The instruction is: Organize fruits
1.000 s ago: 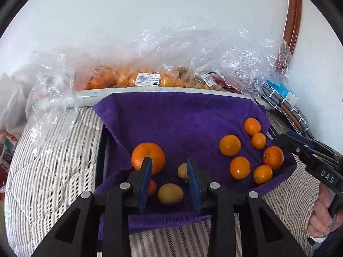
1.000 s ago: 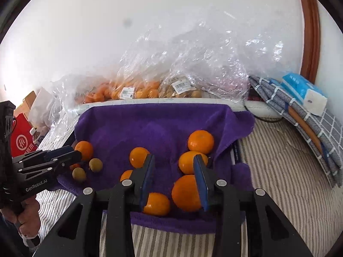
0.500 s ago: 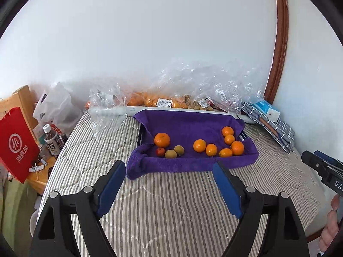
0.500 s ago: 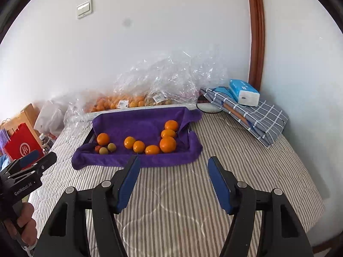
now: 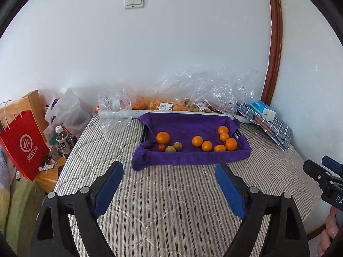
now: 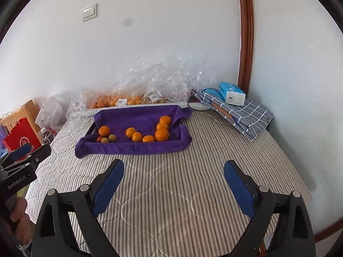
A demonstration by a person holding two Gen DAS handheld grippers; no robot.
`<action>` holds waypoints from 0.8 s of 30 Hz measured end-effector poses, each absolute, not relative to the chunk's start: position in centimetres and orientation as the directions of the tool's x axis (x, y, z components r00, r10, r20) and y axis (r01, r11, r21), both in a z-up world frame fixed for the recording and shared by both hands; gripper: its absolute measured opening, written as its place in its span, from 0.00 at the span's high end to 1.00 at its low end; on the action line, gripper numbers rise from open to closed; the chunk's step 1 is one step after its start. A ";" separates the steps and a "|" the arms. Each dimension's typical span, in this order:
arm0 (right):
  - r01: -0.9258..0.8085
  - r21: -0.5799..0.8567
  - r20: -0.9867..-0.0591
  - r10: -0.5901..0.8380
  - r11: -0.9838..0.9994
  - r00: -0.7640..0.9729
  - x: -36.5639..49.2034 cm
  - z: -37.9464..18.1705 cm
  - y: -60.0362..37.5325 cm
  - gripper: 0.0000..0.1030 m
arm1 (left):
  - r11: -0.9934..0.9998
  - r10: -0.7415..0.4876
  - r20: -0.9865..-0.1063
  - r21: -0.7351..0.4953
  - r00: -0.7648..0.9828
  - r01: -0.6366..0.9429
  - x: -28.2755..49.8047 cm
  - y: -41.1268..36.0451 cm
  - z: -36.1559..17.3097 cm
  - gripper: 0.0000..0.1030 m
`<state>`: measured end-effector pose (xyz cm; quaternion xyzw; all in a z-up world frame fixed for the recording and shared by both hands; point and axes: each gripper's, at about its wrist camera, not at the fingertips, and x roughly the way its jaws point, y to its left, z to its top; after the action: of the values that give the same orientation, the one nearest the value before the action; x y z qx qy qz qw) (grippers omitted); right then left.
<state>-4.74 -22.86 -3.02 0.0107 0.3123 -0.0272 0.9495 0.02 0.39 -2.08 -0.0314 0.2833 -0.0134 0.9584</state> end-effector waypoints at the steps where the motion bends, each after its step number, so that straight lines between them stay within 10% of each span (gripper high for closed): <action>1: 0.059 0.007 -0.593 -0.043 0.998 0.804 -4.8 -3.0 -22.9 0.09 | 0.998 -0.043 -0.543 -0.068 0.839 0.007 -0.1 0.3 -2.0 0.15; 24: 0.066 0.025 -0.578 -0.039 0.998 0.815 -5.4 -2.1 -23.2 0.09 | 0.998 -0.025 -0.525 -0.066 0.851 -0.011 -0.5 0.3 -1.2 0.15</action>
<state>-5.37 -23.20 -2.14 0.0217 0.3029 -0.0276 0.9524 -0.46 0.31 -1.17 -0.0335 0.2732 -0.0036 0.9614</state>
